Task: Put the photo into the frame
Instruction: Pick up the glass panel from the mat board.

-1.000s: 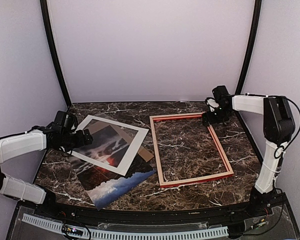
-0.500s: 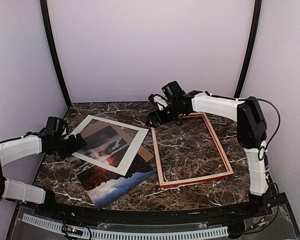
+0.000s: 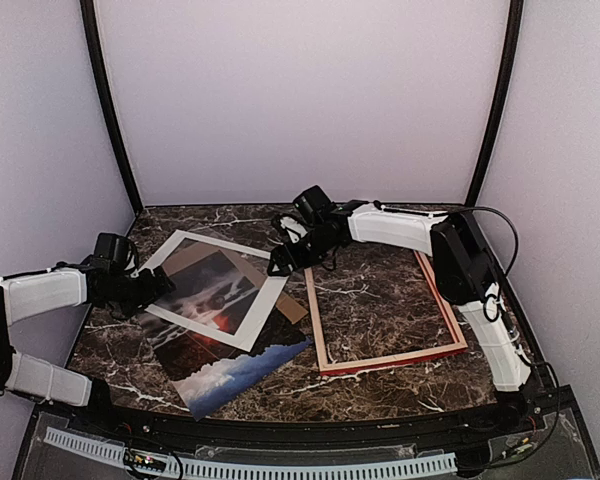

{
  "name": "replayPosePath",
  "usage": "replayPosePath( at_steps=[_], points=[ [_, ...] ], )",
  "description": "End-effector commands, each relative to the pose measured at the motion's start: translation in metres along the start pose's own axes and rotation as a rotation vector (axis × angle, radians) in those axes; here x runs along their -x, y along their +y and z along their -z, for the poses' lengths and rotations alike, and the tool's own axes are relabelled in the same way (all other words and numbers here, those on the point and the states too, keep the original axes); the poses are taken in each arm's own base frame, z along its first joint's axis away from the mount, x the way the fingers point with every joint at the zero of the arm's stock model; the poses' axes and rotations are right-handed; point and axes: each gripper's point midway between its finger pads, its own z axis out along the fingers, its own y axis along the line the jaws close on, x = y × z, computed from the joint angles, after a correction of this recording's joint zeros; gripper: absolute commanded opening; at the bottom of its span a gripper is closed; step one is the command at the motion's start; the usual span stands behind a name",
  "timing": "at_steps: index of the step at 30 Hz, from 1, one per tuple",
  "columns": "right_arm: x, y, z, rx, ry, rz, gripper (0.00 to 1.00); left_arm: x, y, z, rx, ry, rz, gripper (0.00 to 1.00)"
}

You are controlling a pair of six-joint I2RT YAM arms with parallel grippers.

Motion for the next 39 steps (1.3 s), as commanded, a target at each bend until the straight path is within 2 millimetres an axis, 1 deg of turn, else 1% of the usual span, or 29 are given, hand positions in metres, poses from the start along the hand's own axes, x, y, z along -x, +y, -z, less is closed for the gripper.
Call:
replayPosePath(
  at_steps=[1,4,8,13,16,20,24,31,36,39],
  points=[
    [0.0,-0.011,-0.009,-0.029,0.014,-0.025,0.89,0.016,-0.009,0.008,-0.02,-0.048,-0.009,0.96],
    [-0.005,-0.019,-0.014,-0.057,0.031,-0.035,0.89,0.017,-0.007,0.01,-0.013,-0.057,-0.011,0.96],
    [-0.011,-0.034,-0.016,-0.11,0.052,-0.056,0.89,0.018,-0.005,0.011,0.0,-0.065,-0.018,0.96],
    [-0.018,-0.06,-0.009,-0.193,0.074,-0.103,0.9,0.017,-0.001,0.012,0.02,-0.065,-0.024,0.96],
    [-0.02,-0.066,-0.005,-0.195,0.076,-0.118,0.9,0.016,0.003,0.012,0.039,-0.065,-0.025,0.97],
    [-0.023,-0.066,-0.007,-0.195,0.098,-0.11,0.9,0.014,0.009,0.01,0.064,-0.063,-0.02,0.97],
    [-0.028,-0.059,-0.01,-0.169,0.122,-0.088,0.9,0.008,0.014,0.005,0.075,-0.047,-0.006,0.97],
    [-0.036,-0.046,-0.018,-0.111,0.16,-0.083,0.89,0.004,0.018,0.005,0.088,-0.041,0.005,0.94],
    [-0.042,-0.039,-0.02,-0.061,0.172,-0.113,0.86,-0.013,0.022,0.004,0.068,-0.01,0.039,0.91],
    [-0.047,-0.036,-0.02,-0.039,0.177,-0.139,0.81,-0.021,0.024,0.003,0.055,-0.001,0.056,0.88]
  ],
)
